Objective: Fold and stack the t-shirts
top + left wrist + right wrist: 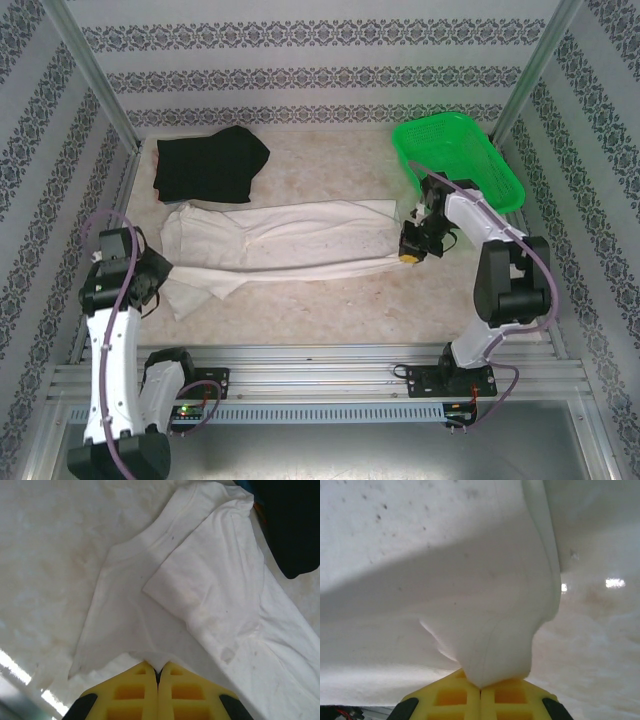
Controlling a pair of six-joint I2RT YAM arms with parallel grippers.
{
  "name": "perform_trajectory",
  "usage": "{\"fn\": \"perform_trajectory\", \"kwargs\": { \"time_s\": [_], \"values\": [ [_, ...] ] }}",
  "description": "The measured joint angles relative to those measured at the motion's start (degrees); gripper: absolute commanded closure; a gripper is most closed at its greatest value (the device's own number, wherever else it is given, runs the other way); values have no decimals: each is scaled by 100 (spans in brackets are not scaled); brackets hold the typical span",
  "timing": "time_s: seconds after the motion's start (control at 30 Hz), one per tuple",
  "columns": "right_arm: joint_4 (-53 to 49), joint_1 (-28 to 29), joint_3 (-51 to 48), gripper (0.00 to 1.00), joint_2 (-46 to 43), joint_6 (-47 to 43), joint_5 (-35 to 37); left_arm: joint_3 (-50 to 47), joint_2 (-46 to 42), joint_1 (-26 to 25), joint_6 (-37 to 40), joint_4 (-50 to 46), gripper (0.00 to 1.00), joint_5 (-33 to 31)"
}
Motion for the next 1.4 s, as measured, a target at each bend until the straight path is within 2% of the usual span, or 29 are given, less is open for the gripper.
{"fn": "perform_trajectory", "kwargs": {
  "time_s": [0.23, 0.63, 1.4],
  "values": [
    [-59, -17, 702, 100, 756, -179, 26, 0, 636, 0, 354, 780, 100, -2],
    [-243, -17, 1659, 100, 1670, -444, 39, -9, 1488, 0, 643, 1589, 100, -11],
    [-391, -13, 2293, 100, 2326, -575, 42, -160, 2426, 0, 962, 2282, 100, -103]
  ]
}}
